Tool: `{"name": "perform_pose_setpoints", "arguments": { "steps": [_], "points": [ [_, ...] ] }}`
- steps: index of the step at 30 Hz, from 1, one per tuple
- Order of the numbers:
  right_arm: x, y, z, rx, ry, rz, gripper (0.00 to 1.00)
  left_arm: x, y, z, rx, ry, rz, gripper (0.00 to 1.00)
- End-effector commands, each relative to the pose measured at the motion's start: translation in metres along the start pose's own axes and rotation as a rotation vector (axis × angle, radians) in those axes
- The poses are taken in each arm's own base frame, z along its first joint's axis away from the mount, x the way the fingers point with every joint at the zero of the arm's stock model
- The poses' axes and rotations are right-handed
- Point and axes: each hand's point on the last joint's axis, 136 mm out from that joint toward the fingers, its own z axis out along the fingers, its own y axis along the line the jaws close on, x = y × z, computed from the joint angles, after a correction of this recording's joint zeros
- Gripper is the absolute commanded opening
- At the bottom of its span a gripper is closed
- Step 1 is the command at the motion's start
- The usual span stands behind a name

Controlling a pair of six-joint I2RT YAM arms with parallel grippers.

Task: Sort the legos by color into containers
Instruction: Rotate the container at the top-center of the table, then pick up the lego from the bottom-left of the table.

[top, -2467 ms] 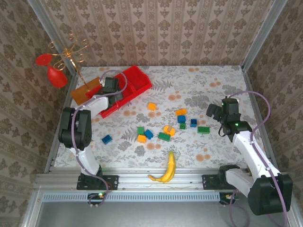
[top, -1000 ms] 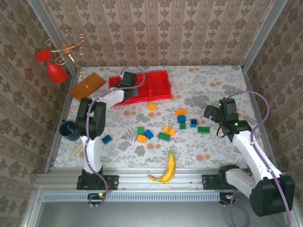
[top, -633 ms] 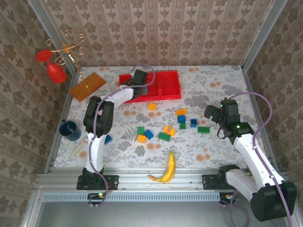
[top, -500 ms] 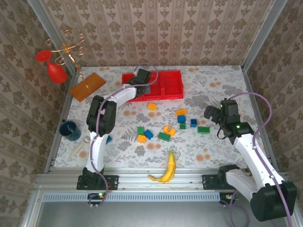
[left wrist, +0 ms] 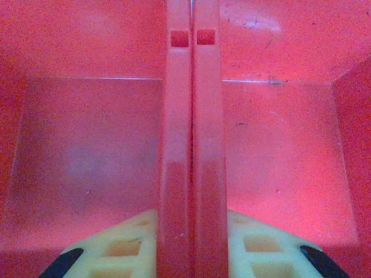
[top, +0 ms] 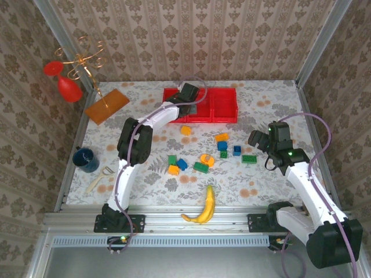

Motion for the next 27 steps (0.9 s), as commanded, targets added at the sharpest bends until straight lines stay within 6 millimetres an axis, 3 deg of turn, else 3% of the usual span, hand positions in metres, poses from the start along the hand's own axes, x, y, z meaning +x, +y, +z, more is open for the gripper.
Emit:
{"name": "perform_pose_setpoints", "arguments": {
  "steps": [1, 8, 15, 19, 23, 27],
  "points": [
    [-0.009, 0.010, -0.006, -0.033, -0.013, 0.013, 1.00, 0.022, -0.018, 0.010, 0.069, 0.088, -0.054, 0.24],
    [-0.007, 0.013, -0.008, -0.040, -0.002, 0.004, 1.00, 0.010, -0.021, -0.003, 0.088, 0.063, -0.063, 0.41],
    [-0.003, 0.014, -0.007, -0.036, 0.011, 0.009, 1.00, -0.033, -0.023, -0.056, 0.119, -0.044, -0.038, 0.67],
    [0.000, 0.016, -0.008, -0.030, 0.022, 0.014, 1.00, -0.047, -0.019, -0.091, 0.138, -0.090, -0.022, 0.81],
    [0.008, 0.014, -0.007, 0.003, 0.053, 0.025, 1.00, -0.044, -0.009, -0.127, 0.160, -0.124, 0.007, 0.91],
    [0.016, 0.017, -0.005, 0.015, 0.087, 0.022, 1.00, -0.026, 0.018, -0.165, 0.136, -0.165, 0.049, 1.00]
  ]
}}
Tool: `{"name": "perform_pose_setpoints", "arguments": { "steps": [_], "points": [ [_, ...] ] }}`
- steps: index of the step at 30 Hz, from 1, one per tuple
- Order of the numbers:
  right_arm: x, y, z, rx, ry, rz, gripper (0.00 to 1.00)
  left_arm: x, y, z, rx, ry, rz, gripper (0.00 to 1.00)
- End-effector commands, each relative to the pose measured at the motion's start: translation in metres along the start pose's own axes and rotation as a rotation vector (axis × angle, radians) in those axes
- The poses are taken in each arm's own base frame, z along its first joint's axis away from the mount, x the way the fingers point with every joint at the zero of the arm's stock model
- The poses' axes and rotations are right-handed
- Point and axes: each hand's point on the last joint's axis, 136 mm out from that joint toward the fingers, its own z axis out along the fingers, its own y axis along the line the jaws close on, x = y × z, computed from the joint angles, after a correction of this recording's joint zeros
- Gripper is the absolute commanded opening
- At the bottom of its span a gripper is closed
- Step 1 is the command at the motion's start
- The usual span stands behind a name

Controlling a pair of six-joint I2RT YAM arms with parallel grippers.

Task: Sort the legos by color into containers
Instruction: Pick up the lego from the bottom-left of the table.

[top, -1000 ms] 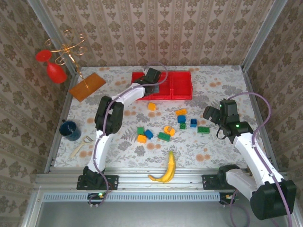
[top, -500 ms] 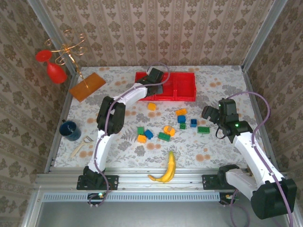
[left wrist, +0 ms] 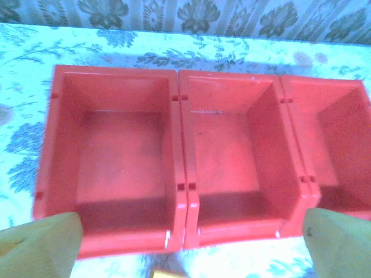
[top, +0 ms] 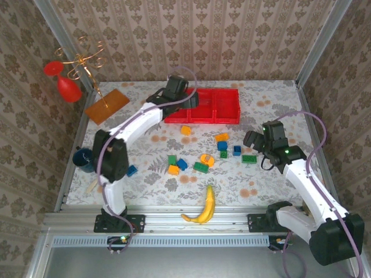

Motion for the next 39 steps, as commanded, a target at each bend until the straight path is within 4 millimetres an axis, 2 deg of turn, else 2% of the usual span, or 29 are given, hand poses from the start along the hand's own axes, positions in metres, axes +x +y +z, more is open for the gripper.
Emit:
{"name": "perform_pose_setpoints", "arguments": {
  "steps": [1, 4, 10, 13, 16, 21, 24, 29, 39],
  "points": [
    [0.005, -0.002, -0.002, 0.041, 0.030, 0.019, 1.00, 0.014, 0.017, -0.030, -0.026, -0.020, 0.069, 1.00],
    [0.008, 0.000, 0.001, 0.053, 0.042, 0.024, 1.00, 0.046, 0.047, -0.059, -0.093, 0.014, 0.109, 1.00],
    [0.001, -0.002, 0.002, 0.097, 0.039, 0.025, 1.00, 0.131, 0.115, -0.118, -0.258, 0.158, 0.104, 1.00],
    [-0.001, 0.000, 0.005, 0.100, 0.040, 0.024, 1.00, 0.161, 0.139, -0.144, -0.310, 0.203, 0.069, 1.00],
    [-0.001, 0.000, 0.007, 0.114, 0.047, 0.031, 1.00, 0.190, 0.158, -0.162, -0.352, 0.246, 0.001, 1.00],
    [-0.003, 0.001, 0.006, 0.124, 0.052, 0.033, 1.00, 0.235, 0.182, -0.177, -0.392, 0.315, -0.129, 1.00],
    [-0.003, 0.000, 0.004, 0.122, 0.048, 0.040, 1.00, 0.254, 0.190, -0.184, -0.413, 0.340, -0.174, 1.00],
    [-0.002, -0.004, 0.001, 0.130, 0.036, 0.056, 1.00, 0.275, 0.199, -0.191, -0.438, 0.370, -0.213, 1.00],
    [-0.004, -0.008, -0.001, 0.148, 0.021, 0.065, 1.00, 0.299, 0.204, -0.179, -0.450, 0.438, -0.250, 0.97]
  ]
}}
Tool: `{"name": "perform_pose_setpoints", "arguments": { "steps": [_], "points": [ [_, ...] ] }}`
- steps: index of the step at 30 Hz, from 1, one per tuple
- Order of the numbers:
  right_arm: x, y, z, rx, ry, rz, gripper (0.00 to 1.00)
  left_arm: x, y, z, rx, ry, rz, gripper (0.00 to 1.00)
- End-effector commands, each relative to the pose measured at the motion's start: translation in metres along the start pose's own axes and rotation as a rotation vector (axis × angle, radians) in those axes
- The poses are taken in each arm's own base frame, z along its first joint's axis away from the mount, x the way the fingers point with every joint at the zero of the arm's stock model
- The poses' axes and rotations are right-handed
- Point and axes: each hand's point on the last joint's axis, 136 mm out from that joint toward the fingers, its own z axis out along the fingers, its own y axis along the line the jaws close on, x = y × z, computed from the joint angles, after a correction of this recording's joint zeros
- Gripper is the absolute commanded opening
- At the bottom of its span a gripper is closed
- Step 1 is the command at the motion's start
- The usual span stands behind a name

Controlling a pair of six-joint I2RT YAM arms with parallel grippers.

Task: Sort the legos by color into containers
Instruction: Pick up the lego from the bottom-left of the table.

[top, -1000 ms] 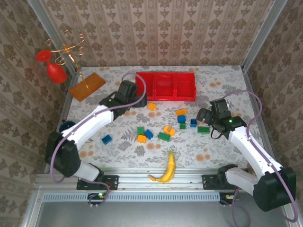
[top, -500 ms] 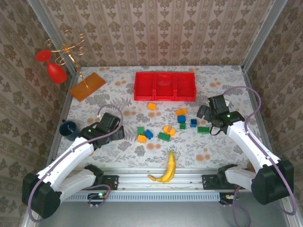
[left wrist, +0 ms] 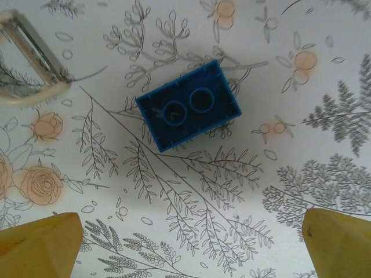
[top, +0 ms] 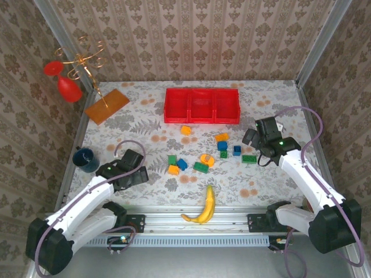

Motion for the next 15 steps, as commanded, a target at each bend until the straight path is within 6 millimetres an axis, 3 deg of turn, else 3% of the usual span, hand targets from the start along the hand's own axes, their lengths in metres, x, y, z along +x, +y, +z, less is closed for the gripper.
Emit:
{"name": "perform_pose_setpoints", "arguments": {
  "steps": [1, 7, 15],
  "points": [
    [-0.005, -0.004, -0.007, 0.027, -0.021, 0.013, 1.00, 0.008, 0.006, 0.007, -0.022, 0.041, -0.041, 0.96],
    [-0.001, -0.006, -0.002, 0.030, -0.015, 0.026, 1.00, 0.005, 0.022, 0.020, -0.066, 0.055, -0.127, 0.88],
    [0.000, -0.004, 0.004, 0.042, 0.003, 0.016, 1.00, -0.014, 0.019, 0.035, -0.060, 0.039, -0.149, 0.85]
  ]
}}
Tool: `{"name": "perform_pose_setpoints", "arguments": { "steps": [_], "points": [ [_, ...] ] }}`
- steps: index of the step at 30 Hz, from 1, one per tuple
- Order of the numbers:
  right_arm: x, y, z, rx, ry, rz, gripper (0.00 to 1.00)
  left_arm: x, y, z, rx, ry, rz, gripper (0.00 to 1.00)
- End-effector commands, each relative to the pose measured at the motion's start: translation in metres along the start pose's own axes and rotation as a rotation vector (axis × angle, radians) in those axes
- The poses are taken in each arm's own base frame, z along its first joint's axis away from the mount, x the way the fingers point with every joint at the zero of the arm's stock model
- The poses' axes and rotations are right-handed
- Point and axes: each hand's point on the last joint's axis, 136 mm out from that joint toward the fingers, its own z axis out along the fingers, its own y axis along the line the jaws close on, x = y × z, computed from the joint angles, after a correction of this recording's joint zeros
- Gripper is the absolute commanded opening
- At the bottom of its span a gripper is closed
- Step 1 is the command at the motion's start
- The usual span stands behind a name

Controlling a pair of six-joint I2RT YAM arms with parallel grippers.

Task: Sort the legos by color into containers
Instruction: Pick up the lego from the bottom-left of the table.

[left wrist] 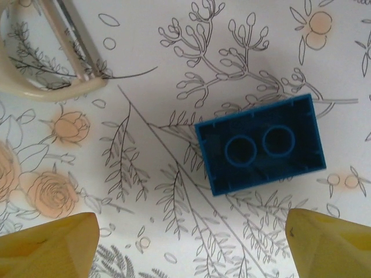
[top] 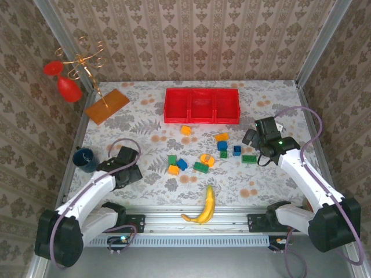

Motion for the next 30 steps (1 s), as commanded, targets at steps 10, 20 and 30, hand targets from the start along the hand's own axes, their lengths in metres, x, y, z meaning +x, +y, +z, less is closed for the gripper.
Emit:
{"name": "perform_pose_setpoints", "arguments": {
  "steps": [10, 20, 30],
  "points": [
    [-0.001, -0.001, 0.005, 0.032, -0.001, 0.016, 1.00, -0.018, -0.019, 0.022, 0.023, 0.040, 0.042, 0.83],
    [0.000, 0.000, 0.005, 0.031, 0.008, 0.015, 1.00, -0.056, -0.026, 0.034, 0.015, -0.001, 0.025, 0.72],
    [0.002, -0.003, 0.003, 0.033, 0.006, 0.017, 1.00, -0.046, -0.025, 0.041, 0.035, 0.033, 0.006, 0.51]
  ]
}}
